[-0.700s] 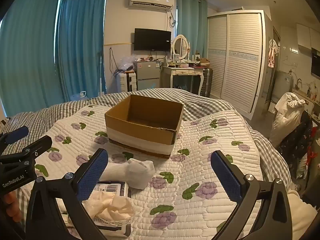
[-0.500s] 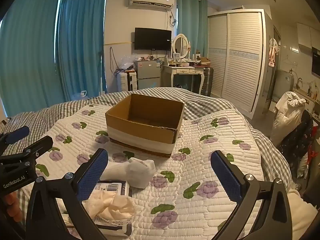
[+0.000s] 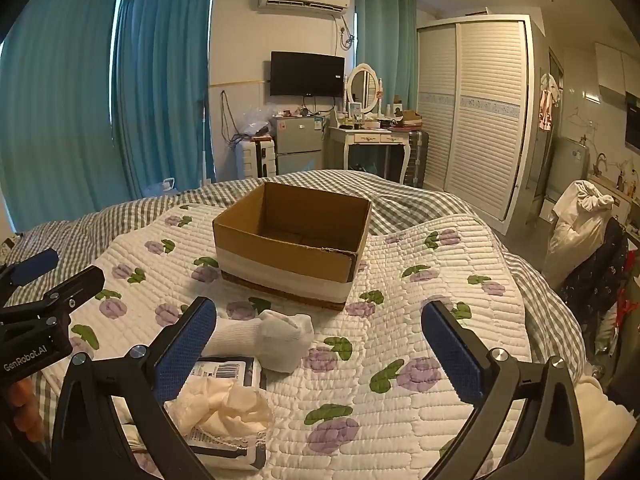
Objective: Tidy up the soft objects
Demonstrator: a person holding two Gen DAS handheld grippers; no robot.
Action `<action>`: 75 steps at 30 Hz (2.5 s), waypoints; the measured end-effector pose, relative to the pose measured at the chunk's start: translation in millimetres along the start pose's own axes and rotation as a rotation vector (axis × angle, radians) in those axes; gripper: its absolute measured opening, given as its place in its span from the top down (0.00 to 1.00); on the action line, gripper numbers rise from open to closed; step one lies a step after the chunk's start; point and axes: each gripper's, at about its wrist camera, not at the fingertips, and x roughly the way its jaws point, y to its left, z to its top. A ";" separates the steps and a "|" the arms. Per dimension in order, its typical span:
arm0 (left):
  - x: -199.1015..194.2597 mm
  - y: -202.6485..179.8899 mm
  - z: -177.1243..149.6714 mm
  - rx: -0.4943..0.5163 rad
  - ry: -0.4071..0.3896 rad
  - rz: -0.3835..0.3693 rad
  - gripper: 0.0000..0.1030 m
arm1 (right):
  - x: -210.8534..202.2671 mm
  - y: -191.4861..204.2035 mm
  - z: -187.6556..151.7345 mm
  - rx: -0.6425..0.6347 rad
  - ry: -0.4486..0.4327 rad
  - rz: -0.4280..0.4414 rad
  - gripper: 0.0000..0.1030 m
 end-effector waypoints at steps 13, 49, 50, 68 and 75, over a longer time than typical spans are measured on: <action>-1.3 0.4 0.4 -0.004 0.002 0.001 0.16 | -0.3 -0.1 -0.5 0.001 0.001 0.001 0.00; -1.2 -0.7 -5.2 -0.008 0.003 -0.012 0.16 | -0.7 5.9 -2.7 -0.004 0.001 0.000 0.00; -1.4 -0.8 -5.1 -0.011 0.003 -0.016 0.16 | -1.5 7.0 -2.5 -0.006 0.001 0.000 0.00; -24.1 9.0 1.4 -0.045 -0.046 -0.038 0.16 | -25.8 24.5 5.1 -0.050 -0.017 0.020 0.00; -9.7 20.2 -12.1 -0.050 0.005 -0.029 0.16 | -3.9 41.8 -16.3 -0.108 0.072 0.059 0.00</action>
